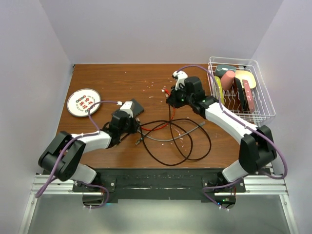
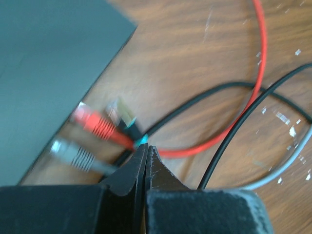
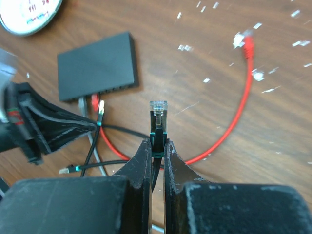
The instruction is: Insert the plug into the switch port
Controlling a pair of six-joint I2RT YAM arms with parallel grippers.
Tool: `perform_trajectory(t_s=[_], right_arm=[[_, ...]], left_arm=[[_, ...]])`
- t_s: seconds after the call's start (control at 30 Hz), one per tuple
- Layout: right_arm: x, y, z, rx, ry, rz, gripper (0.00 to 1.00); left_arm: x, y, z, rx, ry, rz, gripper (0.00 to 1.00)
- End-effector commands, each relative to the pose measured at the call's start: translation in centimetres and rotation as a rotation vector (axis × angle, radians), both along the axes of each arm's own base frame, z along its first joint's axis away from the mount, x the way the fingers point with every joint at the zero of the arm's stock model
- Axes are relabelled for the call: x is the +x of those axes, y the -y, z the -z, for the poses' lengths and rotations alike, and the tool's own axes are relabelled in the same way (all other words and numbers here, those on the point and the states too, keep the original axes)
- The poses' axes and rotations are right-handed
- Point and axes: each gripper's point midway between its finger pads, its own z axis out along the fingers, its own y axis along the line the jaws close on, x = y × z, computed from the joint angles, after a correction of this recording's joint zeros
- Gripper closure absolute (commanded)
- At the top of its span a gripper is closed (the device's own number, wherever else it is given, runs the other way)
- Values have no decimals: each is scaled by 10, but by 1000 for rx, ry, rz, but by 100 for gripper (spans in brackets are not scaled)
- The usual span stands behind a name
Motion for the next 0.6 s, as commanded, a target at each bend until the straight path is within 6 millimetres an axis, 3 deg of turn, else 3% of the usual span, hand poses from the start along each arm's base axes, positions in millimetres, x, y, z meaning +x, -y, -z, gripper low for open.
perform_trajectory(t_s=[0.0,0.2,0.3,0.43,0.57], right_arm=[[-4,-37,-2,20,12,-108,100],[-13,-69,30,-16,-46,-173,100],[-18,-85,50,-18,-99,-221,100],[-25,-108,74,-23,-164,-283,100],[-33,-125,100,-35,-221,-309,100]], left_arm=[[-3,-18,-12,-11,49,-87,100],[16,-36,-55,42,144,-183,100],[29,-44,-65,70,151,-216,100],[52,-66,-68,72,143,-265,100],[70,-88,-54,73,99,-306,100]])
